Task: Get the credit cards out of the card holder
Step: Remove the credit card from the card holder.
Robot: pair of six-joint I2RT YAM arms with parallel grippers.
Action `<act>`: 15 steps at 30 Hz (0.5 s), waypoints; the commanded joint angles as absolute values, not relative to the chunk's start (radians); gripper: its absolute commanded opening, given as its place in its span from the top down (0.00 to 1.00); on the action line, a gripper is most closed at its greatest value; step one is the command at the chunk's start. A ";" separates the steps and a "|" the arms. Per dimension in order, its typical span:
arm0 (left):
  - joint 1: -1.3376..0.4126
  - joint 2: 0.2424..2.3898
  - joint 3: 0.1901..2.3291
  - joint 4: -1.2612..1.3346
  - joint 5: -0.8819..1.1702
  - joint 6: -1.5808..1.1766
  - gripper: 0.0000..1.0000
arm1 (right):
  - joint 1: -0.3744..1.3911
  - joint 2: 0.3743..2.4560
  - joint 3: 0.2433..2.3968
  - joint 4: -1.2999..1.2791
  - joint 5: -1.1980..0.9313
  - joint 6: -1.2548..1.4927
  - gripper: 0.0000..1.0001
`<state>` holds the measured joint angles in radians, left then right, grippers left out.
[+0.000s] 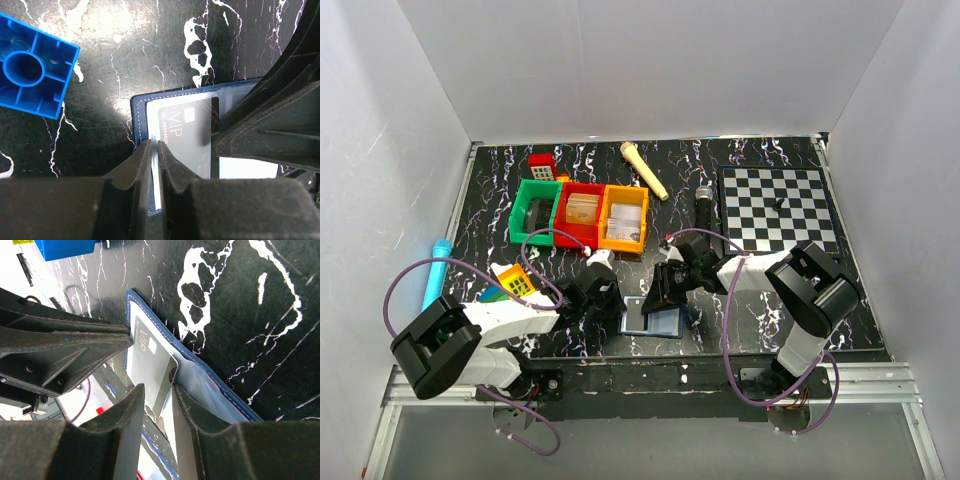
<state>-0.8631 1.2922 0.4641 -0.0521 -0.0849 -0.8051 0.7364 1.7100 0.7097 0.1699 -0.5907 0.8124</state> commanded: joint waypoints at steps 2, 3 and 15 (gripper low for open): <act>-0.861 1.304 0.440 -0.083 -0.074 -0.804 0.92 | 0.744 1.700 0.667 0.288 -0.623 0.853 0.63; -0.864 1.305 0.440 -0.083 -0.072 -0.802 0.92 | 0.744 1.700 0.663 0.299 -0.623 0.856 0.63; -0.862 1.327 0.445 -0.078 -0.060 -0.801 0.97 | 0.738 1.681 0.635 0.410 -0.658 0.894 0.63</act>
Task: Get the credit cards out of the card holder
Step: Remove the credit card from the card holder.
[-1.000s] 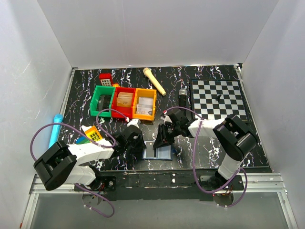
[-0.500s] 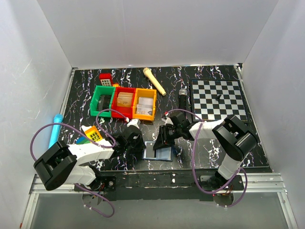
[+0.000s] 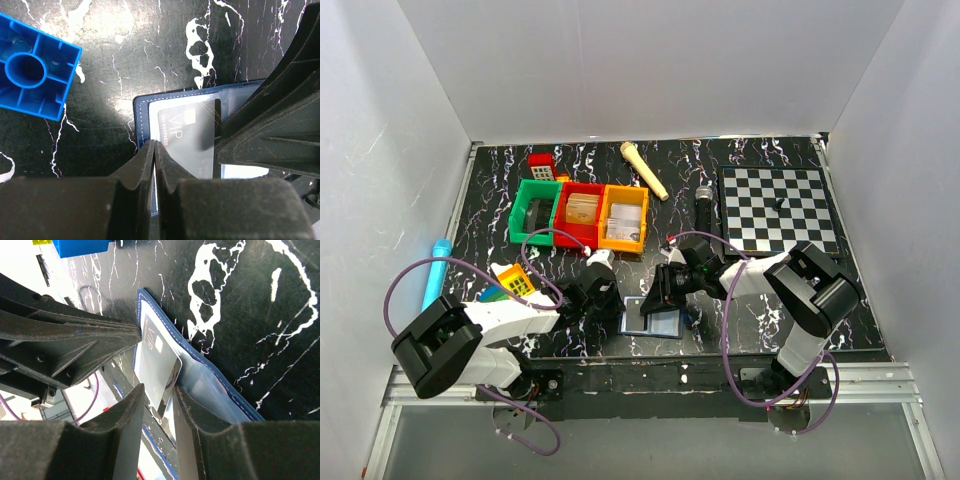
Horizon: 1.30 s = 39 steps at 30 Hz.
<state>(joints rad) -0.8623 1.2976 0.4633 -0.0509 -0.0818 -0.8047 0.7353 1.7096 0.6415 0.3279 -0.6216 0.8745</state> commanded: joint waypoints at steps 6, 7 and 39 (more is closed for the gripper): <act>-0.864 1.342 0.453 -0.069 -0.046 -0.790 0.98 | 0.738 1.695 0.644 0.431 -0.681 0.905 0.63; -0.864 1.347 0.454 -0.068 -0.045 -0.790 0.99 | 0.738 1.698 0.646 0.437 -0.686 0.910 0.63; -0.864 1.333 0.419 -0.006 0.000 -0.805 1.00 | 0.752 1.793 0.687 0.500 -0.729 0.966 0.64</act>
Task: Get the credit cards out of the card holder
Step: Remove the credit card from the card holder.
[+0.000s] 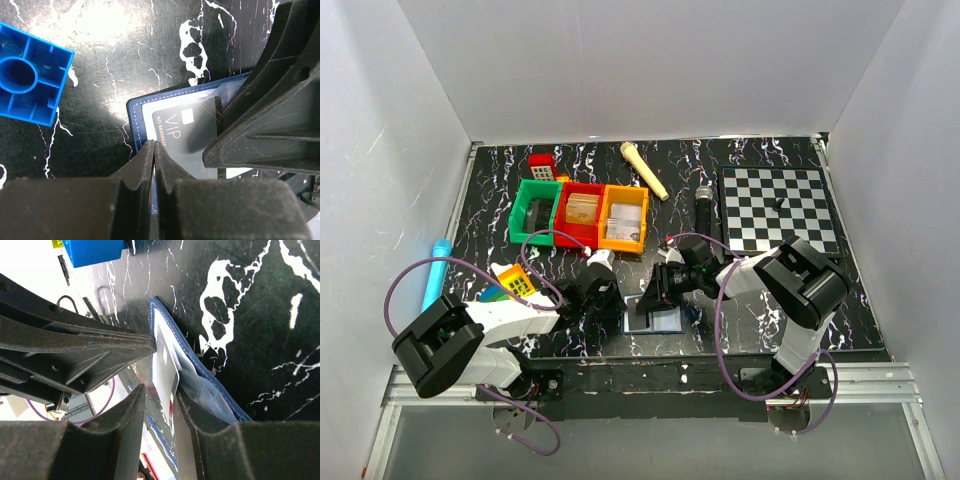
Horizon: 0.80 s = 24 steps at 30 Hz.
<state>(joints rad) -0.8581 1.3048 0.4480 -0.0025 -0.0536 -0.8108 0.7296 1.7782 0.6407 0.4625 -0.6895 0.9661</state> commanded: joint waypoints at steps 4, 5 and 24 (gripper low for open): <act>-0.864 1.328 0.416 -0.006 0.000 -0.802 1.00 | 0.755 1.792 0.699 0.483 -0.727 0.956 0.64; -0.862 1.328 0.416 -0.006 0.000 -0.802 1.00 | 0.753 1.789 0.699 0.479 -0.727 0.956 0.64; -0.862 1.339 0.414 -0.034 -0.031 -0.831 1.00 | 0.732 1.712 0.667 0.413 -0.707 0.919 0.66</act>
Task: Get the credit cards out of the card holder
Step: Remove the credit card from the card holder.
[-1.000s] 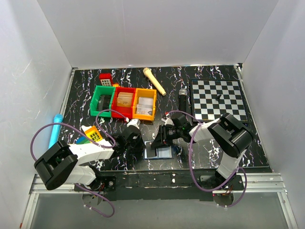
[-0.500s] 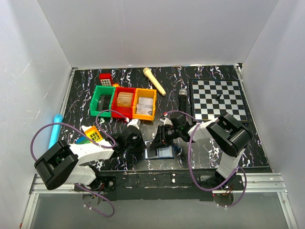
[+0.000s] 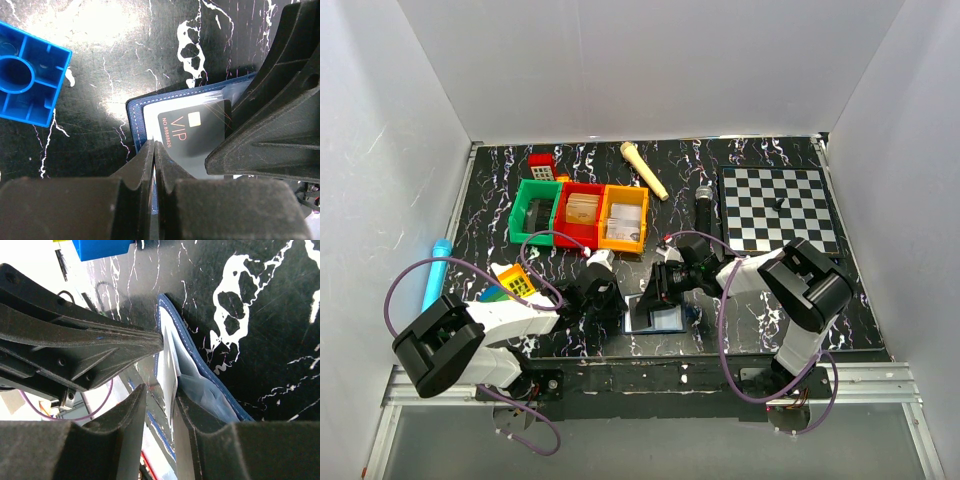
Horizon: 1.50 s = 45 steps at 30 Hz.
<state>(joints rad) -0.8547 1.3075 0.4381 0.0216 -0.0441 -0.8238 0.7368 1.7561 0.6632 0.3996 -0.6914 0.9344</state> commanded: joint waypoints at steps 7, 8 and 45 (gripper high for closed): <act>-0.864 1.348 0.419 -0.034 -0.029 -0.831 1.00 | 0.726 1.694 0.658 0.400 -0.704 0.911 0.66; -0.862 1.351 0.420 -0.035 -0.029 -0.833 1.00 | 0.726 1.692 0.658 0.397 -0.701 0.910 0.67; -0.862 1.563 0.563 -0.213 -0.078 -0.885 1.00 | 0.666 1.647 0.638 0.304 -0.703 0.845 0.68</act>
<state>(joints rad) -0.8547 1.4849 0.5983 -0.0257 -0.0254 -0.8848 0.6693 1.6833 0.6403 0.2871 -0.6765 0.8608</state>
